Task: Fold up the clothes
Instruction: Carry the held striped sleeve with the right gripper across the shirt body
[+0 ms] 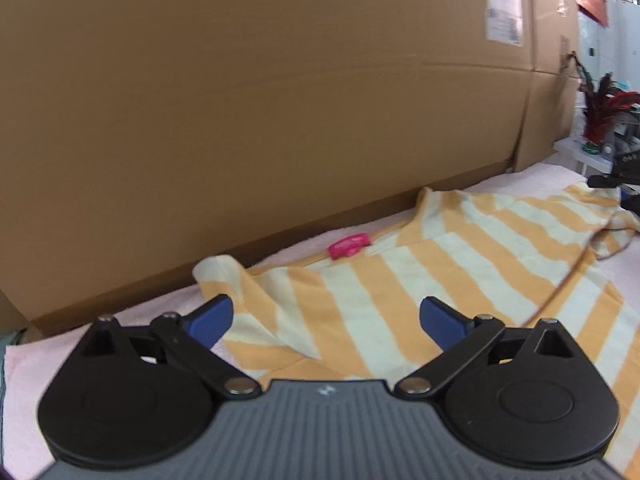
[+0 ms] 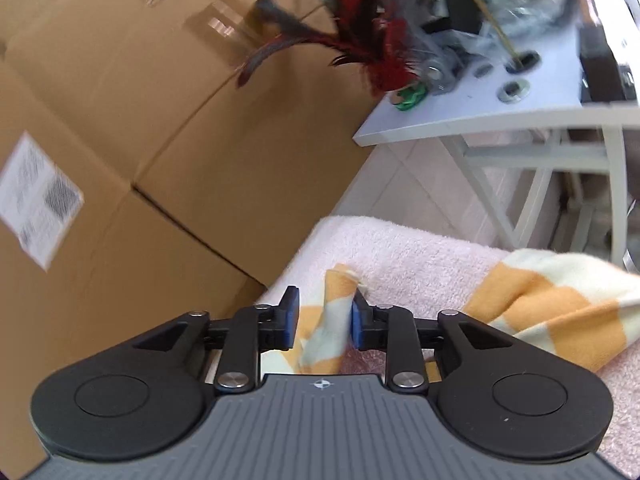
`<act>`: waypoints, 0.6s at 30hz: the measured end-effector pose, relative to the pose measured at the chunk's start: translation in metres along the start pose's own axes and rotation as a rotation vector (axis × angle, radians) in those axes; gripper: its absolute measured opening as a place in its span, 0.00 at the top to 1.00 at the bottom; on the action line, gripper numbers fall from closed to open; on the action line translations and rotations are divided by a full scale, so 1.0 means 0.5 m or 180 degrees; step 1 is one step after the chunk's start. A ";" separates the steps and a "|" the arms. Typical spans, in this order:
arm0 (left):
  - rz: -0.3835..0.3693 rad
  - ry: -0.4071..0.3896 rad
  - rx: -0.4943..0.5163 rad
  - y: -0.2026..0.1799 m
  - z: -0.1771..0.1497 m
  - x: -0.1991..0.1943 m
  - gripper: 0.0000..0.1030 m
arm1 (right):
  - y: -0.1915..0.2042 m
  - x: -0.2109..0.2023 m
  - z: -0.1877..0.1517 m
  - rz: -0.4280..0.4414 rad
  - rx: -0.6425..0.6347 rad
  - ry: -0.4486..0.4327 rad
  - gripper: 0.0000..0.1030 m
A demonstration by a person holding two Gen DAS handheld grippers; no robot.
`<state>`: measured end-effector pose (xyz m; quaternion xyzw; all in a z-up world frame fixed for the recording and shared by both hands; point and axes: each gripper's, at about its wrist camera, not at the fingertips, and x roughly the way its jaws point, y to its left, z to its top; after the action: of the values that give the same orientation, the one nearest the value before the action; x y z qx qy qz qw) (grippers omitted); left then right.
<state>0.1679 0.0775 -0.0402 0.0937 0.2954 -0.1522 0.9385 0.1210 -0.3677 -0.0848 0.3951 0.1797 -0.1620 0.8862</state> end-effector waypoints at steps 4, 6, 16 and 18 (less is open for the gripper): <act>-0.0103 0.0094 -0.0320 0.053 0.002 0.049 0.68 | -0.006 0.006 -0.004 -0.0047 0.0012 -0.0016 0.92; -0.0182 0.0092 -0.0444 0.074 -0.001 0.066 0.80 | -0.015 0.001 -0.003 -0.0039 0.0117 -0.0102 0.93; -0.0414 -0.0235 -0.0504 0.100 -0.026 0.027 0.43 | -0.007 -0.038 0.007 0.0330 0.0114 -0.0562 0.93; -0.0459 -0.0277 -0.0480 0.097 -0.028 0.024 0.38 | 0.000 -0.053 0.007 0.0369 0.0035 -0.0736 0.93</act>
<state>0.1863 0.1240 -0.0543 -0.0053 0.2708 -0.2006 0.9415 0.0982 -0.3666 -0.0706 0.3884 0.0524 -0.1560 0.9067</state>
